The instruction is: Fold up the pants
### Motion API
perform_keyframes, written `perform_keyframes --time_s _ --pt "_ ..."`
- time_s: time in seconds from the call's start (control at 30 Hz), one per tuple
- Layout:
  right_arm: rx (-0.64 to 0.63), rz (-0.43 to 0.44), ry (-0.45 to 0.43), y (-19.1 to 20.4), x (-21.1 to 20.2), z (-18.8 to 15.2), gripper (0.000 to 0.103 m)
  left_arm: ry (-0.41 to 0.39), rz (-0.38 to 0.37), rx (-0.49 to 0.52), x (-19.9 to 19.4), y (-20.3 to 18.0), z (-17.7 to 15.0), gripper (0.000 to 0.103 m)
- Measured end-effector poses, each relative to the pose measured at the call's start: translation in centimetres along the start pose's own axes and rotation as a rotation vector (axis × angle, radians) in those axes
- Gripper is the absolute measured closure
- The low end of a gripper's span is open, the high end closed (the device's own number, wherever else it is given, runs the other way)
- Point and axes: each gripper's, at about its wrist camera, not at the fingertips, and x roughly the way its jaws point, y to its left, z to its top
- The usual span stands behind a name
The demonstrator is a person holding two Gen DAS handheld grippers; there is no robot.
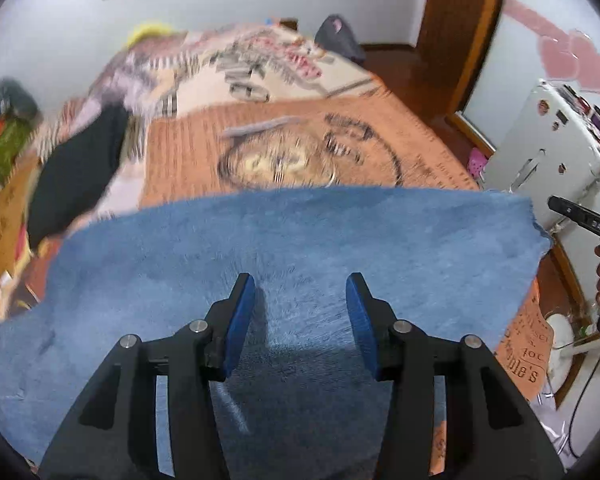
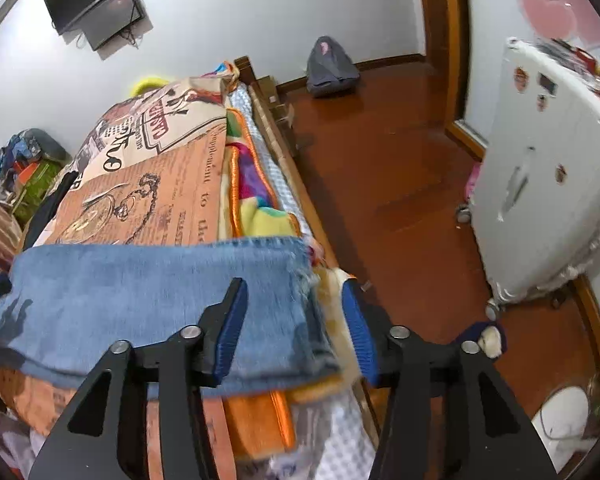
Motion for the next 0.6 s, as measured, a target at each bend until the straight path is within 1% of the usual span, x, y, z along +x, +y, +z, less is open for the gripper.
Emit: perform_keyframes --time_s 0.03,0.07,0.13,0.2,0.27,0.33,0.37,0.4,0.43,0.47,0.53,0.6 --pt "-0.01 0.001 0.015 0.3 1.0 0.3 0.052 0.01 -0.008 -0.012 0.5 0.2 -0.2 0.055" --pt "-0.019 0.005 0.034 0.5 2.1 0.6 0.051 -0.007 -0.008 -0.012 0.6 0.3 -0.5 0.054" --pt "-0.019 0.017 0.078 0.7 4.0 0.8 0.051 -0.018 0.003 0.02 0.6 -0.2 -0.8 0.048" --pt "0.007 0.029 0.132 0.4 6.0 0.7 0.051 -0.021 0.019 0.049 0.6 -0.9 -1.1 0.044" --pt "0.042 0.065 0.152 -0.1 6.8 0.5 0.051 -0.028 0.034 0.071 0.6 -1.3 -1.4 0.043" --pt "0.078 0.13 0.141 -0.5 6.7 0.2 0.064 -0.031 0.033 0.071 0.6 -1.5 -1.4 0.04" --pt "0.081 0.129 0.138 -0.5 6.5 0.2 0.071 -0.03 0.029 0.067 0.6 -1.4 -1.3 0.039" --pt "0.072 0.112 0.125 -0.4 6.2 0.1 0.08 -0.03 0.027 0.064 0.6 -1.4 -1.3 0.038" --pt "0.054 0.101 0.113 -0.3 5.9 0.0 0.086 -0.028 0.028 0.064 0.6 -1.5 -1.3 0.037" --pt "0.041 0.093 0.099 -0.1 5.5 0.1 0.094 -0.028 0.029 0.066 0.7 -1.6 -1.3 0.037" --pt "0.032 0.087 0.049 -0.1 4.5 0.3 0.094 -0.027 0.035 0.07 0.7 -1.7 -1.3 0.036" --pt "0.017 0.056 0.003 0.1 3.9 0.8 0.097 -0.026 0.034 0.068 0.8 -1.8 -1.3 0.036"
